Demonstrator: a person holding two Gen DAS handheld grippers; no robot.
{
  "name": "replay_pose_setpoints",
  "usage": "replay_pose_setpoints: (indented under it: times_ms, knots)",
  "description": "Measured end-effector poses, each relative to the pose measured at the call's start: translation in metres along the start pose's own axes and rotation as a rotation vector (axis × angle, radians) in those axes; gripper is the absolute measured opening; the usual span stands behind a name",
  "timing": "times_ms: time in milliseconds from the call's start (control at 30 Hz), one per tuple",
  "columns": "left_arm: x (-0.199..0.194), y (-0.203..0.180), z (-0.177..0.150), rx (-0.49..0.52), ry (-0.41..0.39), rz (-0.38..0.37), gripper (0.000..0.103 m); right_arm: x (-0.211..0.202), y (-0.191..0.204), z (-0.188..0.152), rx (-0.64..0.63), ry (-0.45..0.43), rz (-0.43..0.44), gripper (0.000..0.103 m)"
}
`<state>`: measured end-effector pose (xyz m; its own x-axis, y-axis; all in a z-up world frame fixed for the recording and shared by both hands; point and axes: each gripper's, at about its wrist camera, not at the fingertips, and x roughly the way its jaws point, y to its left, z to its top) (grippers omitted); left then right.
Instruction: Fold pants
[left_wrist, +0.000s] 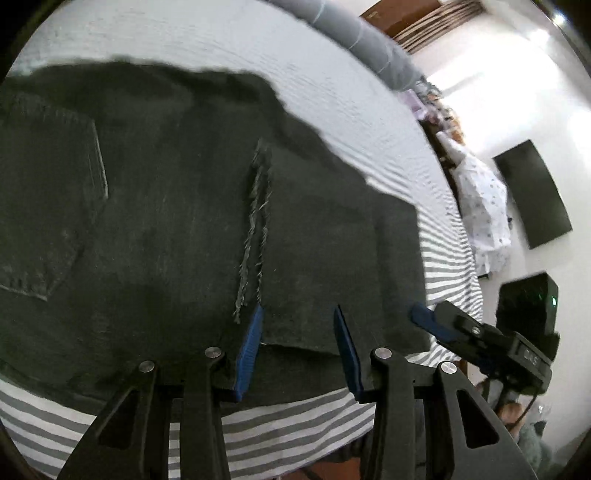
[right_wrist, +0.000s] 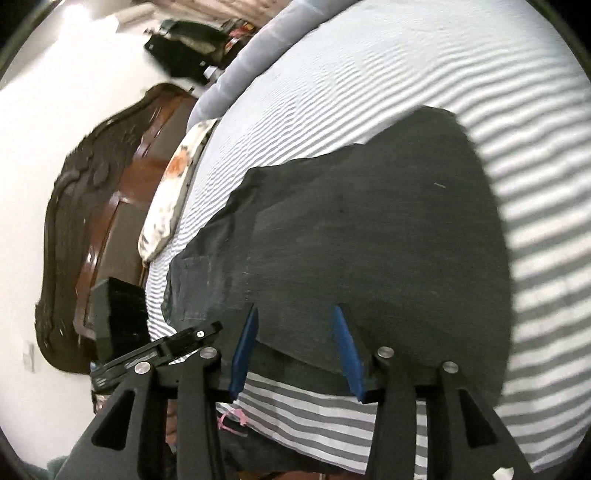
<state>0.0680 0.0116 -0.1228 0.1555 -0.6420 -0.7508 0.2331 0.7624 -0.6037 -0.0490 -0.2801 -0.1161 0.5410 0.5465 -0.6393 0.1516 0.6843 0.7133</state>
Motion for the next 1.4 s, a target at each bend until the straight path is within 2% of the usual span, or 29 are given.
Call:
replay_pose_setpoints:
  times_ms: [167, 333, 467, 633, 867, 1100, 1167, 1200, 1267, 1300, 1400]
  knots:
    - [0.001, -0.004, -0.003, -0.031, -0.015, 0.026, 0.042, -0.002, -0.012, -0.002, 0.033, -0.012, 0.023, 0.042]
    - [-0.001, -0.012, -0.018, 0.016, -0.023, 0.093, 0.042, -0.001, -0.009, -0.001, 0.001, -0.004, 0.029, 0.043]
    - [0.0, -0.012, -0.021, 0.022, -0.02, 0.101, 0.042, 0.011, -0.009, -0.002, -0.019, 0.014, 0.013, 0.043]
    - [-0.001, -0.006, -0.02, -0.037, -0.009, 0.054, 0.043, 0.015, -0.013, -0.002, -0.002, 0.012, 0.024, 0.043]
    - [0.005, -0.007, -0.018, -0.035, 0.003, 0.046, 0.043, 0.021, -0.017, 0.001, 0.009, 0.016, 0.027, 0.043]
    - [0.007, 0.002, -0.002, -0.132, -0.049, 0.003, 0.043, 0.021, -0.016, 0.001, 0.004, 0.019, 0.023, 0.042]
    - [0.004, 0.0, -0.001, -0.116, -0.076, 0.016, 0.043, 0.023, -0.017, 0.001, 0.005, 0.021, 0.022, 0.042]
    - [0.0, -0.004, -0.001, -0.088, -0.116, 0.035, 0.043, 0.023, -0.017, 0.001, 0.008, 0.022, 0.021, 0.042]
    - [-0.003, -0.013, 0.0, -0.022, -0.16, 0.119, 0.043, 0.024, -0.018, 0.001, 0.017, 0.02, 0.025, 0.042]
    - [-0.005, -0.015, 0.0, -0.006, -0.163, 0.146, 0.043, 0.024, -0.019, 0.001, 0.021, 0.021, 0.026, 0.042]
    - [-0.002, -0.011, -0.004, -0.005, -0.12, 0.151, 0.043, 0.025, -0.02, 0.001, 0.025, 0.025, 0.031, 0.042]
